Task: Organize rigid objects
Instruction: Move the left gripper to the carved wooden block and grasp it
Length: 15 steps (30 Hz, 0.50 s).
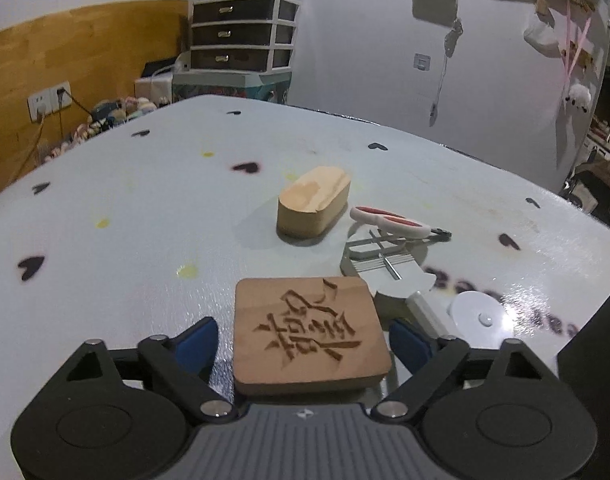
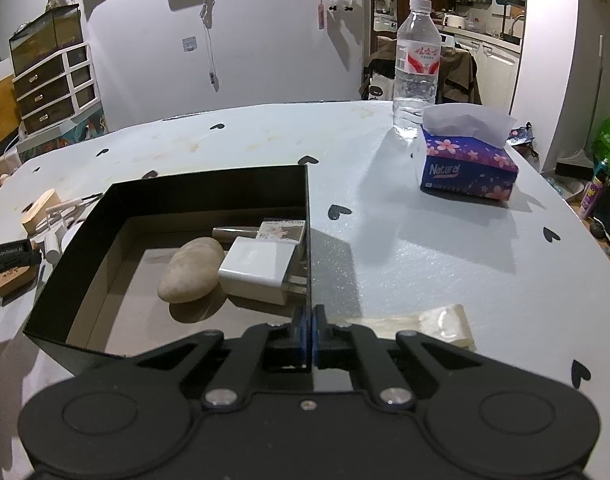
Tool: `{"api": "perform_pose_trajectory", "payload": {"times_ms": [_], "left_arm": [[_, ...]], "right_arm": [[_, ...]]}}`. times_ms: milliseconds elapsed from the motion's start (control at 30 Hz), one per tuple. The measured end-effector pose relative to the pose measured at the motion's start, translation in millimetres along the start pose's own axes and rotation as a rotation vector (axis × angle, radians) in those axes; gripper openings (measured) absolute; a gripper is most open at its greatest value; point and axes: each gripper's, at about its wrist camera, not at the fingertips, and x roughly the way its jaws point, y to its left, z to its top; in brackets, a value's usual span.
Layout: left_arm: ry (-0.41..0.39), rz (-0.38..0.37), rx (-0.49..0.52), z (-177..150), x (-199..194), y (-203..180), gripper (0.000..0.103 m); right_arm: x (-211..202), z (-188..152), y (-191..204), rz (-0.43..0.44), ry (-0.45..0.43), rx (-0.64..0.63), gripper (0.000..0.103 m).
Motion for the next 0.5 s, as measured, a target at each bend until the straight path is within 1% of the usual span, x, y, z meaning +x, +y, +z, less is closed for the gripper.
{"api": "perform_pose_trajectory", "payload": {"times_ms": [67,100,500], "left_arm": [[-0.006,-0.007,0.012,0.2,-0.3,0.1,0.084],[-0.008,-0.013,0.015,0.5,-0.8,0.3,0.079],[0.006,-0.056,0.041,-3.7,-9.9,8.2,0.079]], "right_arm": [[-0.1,-0.2,-0.8,0.002,-0.001,0.009,0.003],[0.0,-0.4,-1.1,0.002,-0.002,0.013,0.003],[-1.7,-1.4,0.1,-0.002,-0.006,0.008,0.004]]}}
